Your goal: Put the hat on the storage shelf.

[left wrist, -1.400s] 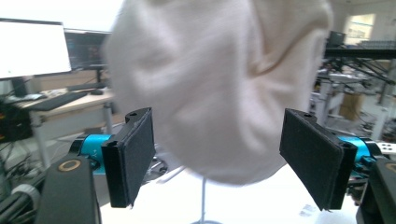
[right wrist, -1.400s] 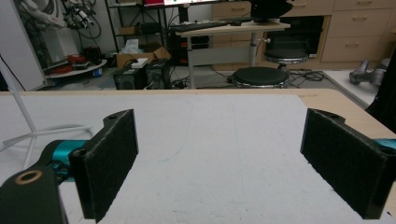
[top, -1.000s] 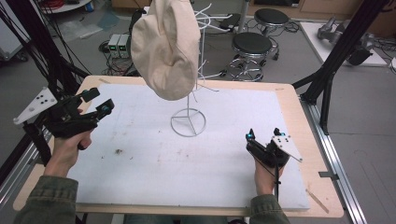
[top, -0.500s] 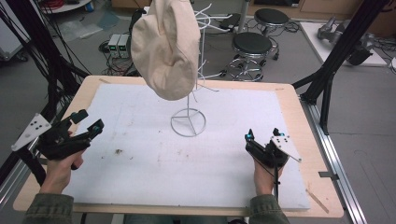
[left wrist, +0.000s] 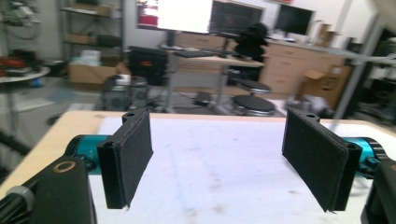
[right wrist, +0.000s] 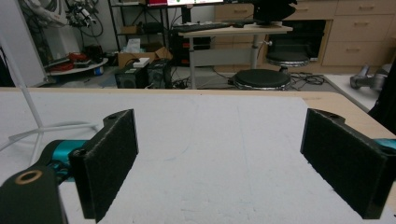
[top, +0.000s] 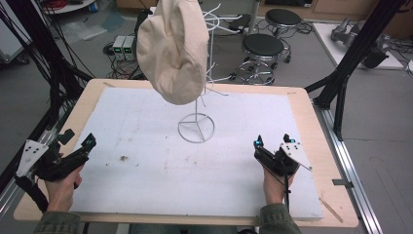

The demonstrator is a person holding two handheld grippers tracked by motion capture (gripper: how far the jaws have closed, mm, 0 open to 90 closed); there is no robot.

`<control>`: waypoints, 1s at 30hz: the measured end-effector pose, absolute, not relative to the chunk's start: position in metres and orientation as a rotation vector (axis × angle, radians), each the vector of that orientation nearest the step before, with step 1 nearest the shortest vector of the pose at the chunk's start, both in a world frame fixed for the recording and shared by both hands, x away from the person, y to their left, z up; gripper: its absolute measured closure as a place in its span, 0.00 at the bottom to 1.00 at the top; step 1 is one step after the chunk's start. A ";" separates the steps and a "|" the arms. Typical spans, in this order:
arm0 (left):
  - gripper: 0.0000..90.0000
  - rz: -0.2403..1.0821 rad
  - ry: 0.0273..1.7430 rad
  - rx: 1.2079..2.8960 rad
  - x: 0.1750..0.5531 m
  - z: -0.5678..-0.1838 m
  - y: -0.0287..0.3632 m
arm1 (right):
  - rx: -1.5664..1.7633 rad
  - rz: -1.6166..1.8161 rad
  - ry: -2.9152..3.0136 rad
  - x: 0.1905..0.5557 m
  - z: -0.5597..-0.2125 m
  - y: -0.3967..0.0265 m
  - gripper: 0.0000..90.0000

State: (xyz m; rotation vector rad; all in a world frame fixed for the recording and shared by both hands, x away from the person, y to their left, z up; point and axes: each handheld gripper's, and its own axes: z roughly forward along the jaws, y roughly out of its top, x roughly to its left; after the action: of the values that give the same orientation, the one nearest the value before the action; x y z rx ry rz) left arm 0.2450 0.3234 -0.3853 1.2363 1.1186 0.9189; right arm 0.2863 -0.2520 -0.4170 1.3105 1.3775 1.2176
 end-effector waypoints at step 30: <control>0.28 1.050 1.234 1.171 0.235 -0.428 0.325 | 1.338 1.177 1.326 0.272 -0.430 -0.257 0.11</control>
State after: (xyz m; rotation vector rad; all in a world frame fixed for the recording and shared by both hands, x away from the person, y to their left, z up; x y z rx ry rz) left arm 0.2351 0.3247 -0.4275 1.1711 1.2338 1.0500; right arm 0.2719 -0.2574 -0.4300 1.3376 1.3263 1.1771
